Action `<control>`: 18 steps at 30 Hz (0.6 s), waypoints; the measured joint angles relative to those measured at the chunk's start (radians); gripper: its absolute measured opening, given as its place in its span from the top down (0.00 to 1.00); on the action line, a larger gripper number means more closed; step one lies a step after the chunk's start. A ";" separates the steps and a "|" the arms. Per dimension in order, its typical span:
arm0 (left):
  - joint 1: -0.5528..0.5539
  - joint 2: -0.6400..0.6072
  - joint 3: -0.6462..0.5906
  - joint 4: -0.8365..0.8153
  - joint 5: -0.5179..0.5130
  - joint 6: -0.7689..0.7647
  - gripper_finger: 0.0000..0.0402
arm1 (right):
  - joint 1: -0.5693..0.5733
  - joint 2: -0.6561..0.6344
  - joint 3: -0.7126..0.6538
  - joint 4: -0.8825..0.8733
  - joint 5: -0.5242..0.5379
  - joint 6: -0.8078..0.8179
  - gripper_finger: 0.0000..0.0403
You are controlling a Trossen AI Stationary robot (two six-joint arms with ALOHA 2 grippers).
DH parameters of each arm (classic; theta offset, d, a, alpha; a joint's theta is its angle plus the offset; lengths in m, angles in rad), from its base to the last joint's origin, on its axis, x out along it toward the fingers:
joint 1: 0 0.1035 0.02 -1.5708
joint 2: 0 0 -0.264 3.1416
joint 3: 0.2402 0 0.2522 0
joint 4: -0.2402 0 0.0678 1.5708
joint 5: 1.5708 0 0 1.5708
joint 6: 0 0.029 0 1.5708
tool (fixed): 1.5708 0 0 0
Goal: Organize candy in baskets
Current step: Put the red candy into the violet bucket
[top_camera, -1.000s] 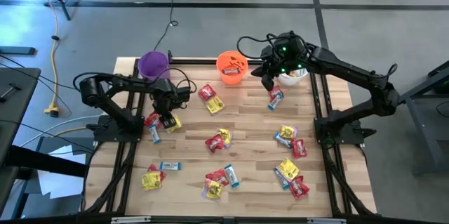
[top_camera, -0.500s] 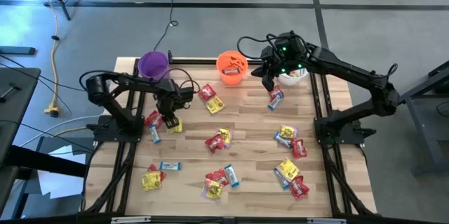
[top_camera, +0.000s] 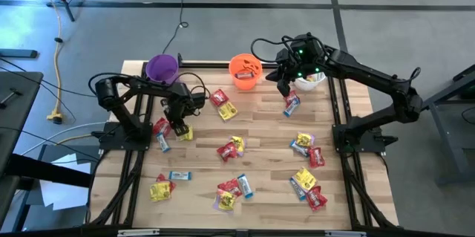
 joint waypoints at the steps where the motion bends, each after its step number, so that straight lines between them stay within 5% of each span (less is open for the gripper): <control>1: 0.001 0.000 -0.001 0.001 0.002 0.006 0.75 | 0.000 0.000 0.000 0.000 0.000 0.000 1.00; 7: 0.002 0.001 -0.006 0.000 0.001 0.035 0.98 | 0.000 0.000 0.000 0.000 0.000 0.000 1.00; 18: -0.023 -0.156 0.075 0.001 -0.002 0.031 1.00 | 0.000 0.000 0.000 0.008 0.000 0.000 1.00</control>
